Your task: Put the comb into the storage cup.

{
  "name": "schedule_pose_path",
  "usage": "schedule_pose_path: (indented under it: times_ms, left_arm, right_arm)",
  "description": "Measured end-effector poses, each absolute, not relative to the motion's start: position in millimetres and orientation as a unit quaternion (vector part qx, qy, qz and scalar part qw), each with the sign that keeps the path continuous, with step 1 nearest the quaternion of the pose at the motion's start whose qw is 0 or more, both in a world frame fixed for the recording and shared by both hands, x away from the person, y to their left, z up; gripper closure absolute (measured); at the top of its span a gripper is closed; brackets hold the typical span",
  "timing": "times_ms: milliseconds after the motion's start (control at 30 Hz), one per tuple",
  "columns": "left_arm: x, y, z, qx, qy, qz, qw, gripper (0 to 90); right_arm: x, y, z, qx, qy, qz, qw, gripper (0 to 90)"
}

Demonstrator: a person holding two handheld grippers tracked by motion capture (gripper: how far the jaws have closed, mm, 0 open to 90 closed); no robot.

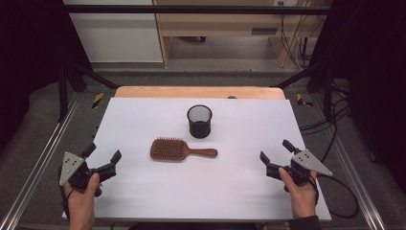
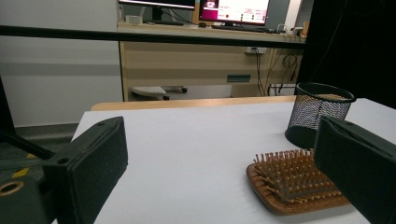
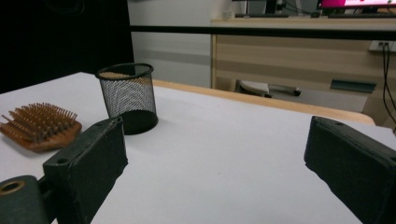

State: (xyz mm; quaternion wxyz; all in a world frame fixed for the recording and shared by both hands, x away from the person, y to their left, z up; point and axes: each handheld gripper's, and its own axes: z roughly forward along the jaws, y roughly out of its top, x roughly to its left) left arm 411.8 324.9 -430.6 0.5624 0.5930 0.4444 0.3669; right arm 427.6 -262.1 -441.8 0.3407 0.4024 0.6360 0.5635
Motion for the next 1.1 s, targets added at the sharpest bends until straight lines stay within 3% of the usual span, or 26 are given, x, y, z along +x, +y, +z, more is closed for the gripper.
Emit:
schedule_pose_path:
  times_ms: [667, 767, 900, 933, 967, 1100]
  left_arm:
    - [414.4, 311.1, -433.1, 0.621, 0.441, 0.356, 0.542, 6.7]
    - [413.1, 306.5, -434.0, 0.629, 0.449, 0.351, 0.528, 14.2]
    - [410.4, 298.0, -432.2, 0.641, 0.451, 0.329, 0.527, 38.5]
    - [410.4, 295.3, -432.1, 0.645, 0.451, 0.318, 0.529, 38.5]
    - [409.4, 292.5, -431.4, 0.649, 0.452, 0.317, 0.524, 52.7]
    - [406.0, 284.6, -429.7, 0.644, 0.458, 0.306, 0.531, 73.3]
  right_arm:
    - [430.1, -256.4, -442.8, 0.446, 0.638, 0.532, 0.335, 9.3]
    - [428.8, -257.1, -442.3, 0.450, 0.636, 0.534, 0.329, 8.7]
    - [428.9, -256.7, -442.3, 0.454, 0.635, 0.533, 0.328, 8.9]
    - [428.9, -256.7, -442.3, 0.454, 0.635, 0.533, 0.328, 8.9]
    - [429.5, -255.7, -442.7, 0.454, 0.635, 0.533, 0.327, 8.9]
    - [432.2, -252.1, -445.0, 0.449, 0.650, 0.519, 0.326, 9.0]
